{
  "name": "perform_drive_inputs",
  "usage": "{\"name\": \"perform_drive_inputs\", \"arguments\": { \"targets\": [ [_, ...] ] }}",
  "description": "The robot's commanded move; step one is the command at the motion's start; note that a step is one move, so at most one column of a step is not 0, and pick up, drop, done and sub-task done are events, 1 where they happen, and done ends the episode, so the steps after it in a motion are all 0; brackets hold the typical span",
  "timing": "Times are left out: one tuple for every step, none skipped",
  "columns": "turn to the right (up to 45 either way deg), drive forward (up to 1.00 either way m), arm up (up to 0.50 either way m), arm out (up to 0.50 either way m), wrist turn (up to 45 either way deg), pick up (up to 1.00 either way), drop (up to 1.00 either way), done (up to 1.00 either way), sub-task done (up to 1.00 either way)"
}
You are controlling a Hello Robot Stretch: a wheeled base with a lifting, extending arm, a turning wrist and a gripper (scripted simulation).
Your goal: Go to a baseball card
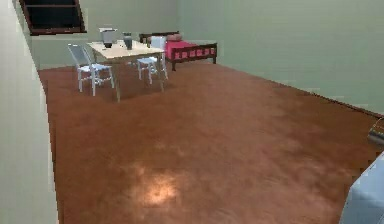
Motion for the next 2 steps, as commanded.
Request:
{"name": "perform_drive_inputs", "arguments": {
  "targets": [
    [0.0, 0.45, 0.0, 0.0, 0.0, 0.0, 0.0, 0.0, 0.0],
    [-30.0, 0.0, 0.0, 0.0, 0.0, 0.0, 0.0, 0.0, 0.0]
  ]
}}
